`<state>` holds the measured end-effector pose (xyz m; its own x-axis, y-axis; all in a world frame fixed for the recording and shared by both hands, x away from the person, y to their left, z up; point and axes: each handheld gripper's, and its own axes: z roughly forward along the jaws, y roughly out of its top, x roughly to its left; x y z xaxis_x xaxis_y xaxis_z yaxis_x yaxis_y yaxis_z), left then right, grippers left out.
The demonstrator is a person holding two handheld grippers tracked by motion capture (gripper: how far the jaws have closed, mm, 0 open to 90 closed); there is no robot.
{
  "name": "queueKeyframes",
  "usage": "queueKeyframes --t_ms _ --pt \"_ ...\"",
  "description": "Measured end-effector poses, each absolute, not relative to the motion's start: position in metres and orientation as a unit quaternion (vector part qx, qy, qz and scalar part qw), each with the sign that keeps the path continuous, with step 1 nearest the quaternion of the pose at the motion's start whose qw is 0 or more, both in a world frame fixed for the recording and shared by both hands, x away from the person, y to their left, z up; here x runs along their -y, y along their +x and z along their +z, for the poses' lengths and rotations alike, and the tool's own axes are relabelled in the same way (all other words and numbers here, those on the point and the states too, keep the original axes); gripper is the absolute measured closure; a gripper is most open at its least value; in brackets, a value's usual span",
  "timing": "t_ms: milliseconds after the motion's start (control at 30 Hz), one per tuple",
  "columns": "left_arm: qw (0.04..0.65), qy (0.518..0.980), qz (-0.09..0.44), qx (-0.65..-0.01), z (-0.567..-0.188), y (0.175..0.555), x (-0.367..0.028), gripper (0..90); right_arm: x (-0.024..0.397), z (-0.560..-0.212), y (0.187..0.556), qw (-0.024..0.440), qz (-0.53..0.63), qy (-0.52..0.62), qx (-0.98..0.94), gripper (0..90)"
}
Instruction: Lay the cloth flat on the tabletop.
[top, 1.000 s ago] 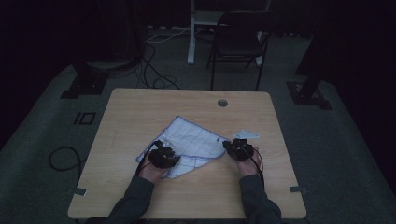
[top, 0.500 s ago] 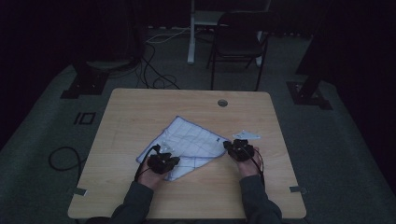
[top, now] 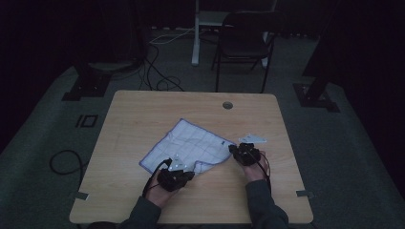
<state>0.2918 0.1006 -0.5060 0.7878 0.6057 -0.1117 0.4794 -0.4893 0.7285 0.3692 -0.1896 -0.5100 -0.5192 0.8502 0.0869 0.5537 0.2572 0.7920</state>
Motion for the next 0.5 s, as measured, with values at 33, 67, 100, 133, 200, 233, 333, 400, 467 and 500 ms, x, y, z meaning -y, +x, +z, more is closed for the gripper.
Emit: queueKeyframes --t_ms 33,67,100,133,200,233,333,400,467,500 --pt "0.395 0.859 0.080 -0.316 -0.506 0.292 -0.101 86.4 0.190 -0.510 0.369 0.183 0.406 0.455 -0.771 86.6" --pt "0.395 0.860 0.080 -0.313 -0.506 0.291 -0.099 86.4 0.189 -0.510 0.369 0.182 0.405 0.455 -0.771 86.6" --pt "0.396 0.860 0.078 -0.313 -0.506 0.290 -0.099 86.5 0.189 -0.511 0.369 0.181 0.405 0.454 -0.772 86.6" --pt "0.397 0.860 0.077 -0.312 -0.507 0.290 -0.098 86.4 0.188 -0.511 0.368 0.181 0.405 0.454 -0.773 86.6" --pt "0.401 0.858 0.073 -0.312 -0.506 0.288 -0.097 86.4 0.187 -0.513 0.367 0.178 0.405 0.453 -0.774 86.6" --pt "0.403 0.858 0.070 -0.310 -0.506 0.286 -0.096 86.4 0.187 -0.513 0.367 0.178 0.405 0.453 -0.774 86.6" --pt "0.410 0.861 0.058 -0.294 -0.503 0.282 -0.092 83.4 0.185 -0.515 0.366 0.176 0.404 0.451 -0.776 86.4" --pt "0.424 0.856 0.051 -0.290 -0.499 0.281 -0.093 79.8 0.184 -0.515 0.365 0.175 0.405 0.449 -0.777 86.3" --pt "0.432 0.853 0.051 -0.289 -0.495 0.281 -0.094 74.0 0.181 -0.515 0.363 0.174 0.405 0.446 -0.779 85.8" --pt "0.445 0.846 0.051 -0.289 -0.488 0.280 -0.097 72.4 0.179 -0.515 0.361 0.172 0.405 0.443 -0.781 85.5"
